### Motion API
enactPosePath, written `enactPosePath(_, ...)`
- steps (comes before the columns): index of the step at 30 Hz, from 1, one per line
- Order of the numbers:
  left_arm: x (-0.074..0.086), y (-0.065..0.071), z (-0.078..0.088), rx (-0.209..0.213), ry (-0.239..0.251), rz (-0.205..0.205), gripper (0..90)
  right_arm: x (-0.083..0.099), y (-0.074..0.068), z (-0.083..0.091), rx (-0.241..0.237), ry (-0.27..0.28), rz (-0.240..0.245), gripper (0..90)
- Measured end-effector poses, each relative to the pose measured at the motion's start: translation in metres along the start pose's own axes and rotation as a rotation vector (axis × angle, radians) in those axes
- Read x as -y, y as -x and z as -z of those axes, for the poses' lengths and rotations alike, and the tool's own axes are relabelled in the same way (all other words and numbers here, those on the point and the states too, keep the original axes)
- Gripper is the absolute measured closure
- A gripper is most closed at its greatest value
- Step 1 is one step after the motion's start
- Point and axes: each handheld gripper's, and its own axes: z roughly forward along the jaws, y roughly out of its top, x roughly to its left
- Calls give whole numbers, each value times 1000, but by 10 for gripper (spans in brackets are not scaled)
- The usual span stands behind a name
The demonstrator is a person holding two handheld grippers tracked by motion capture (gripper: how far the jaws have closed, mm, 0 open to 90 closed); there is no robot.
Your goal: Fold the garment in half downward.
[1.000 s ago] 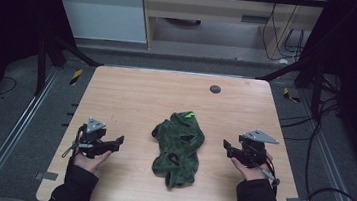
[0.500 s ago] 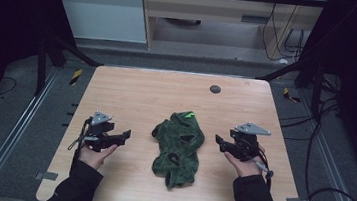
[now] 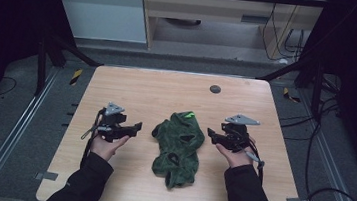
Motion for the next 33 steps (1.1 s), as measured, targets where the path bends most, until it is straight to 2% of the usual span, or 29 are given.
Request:
enactPosePath(9,-18,11,-23,-1,7,-27,307,-12,0,-20,4,-12,-8,418)
enactPosePath(14,-22,15,-37,-7,0,-22,312,-15,1,-30,14,-20,-18,422)
enactPosePath(17,-22,18,-46,-14,-6,-38,318,-15,0,-35,12,-27,-27,423)
enactPosePath(22,-22,22,-60,-8,-19,-28,327,-13,1,-45,17,-45,-33,426)
enactPosePath(26,-19,24,-72,-10,-42,-42,335,-10,2,-51,21,-60,-37,432)
enactPosePath(33,-14,26,-87,-3,-68,-41,353,-7,2,-62,19,-80,-32,443)
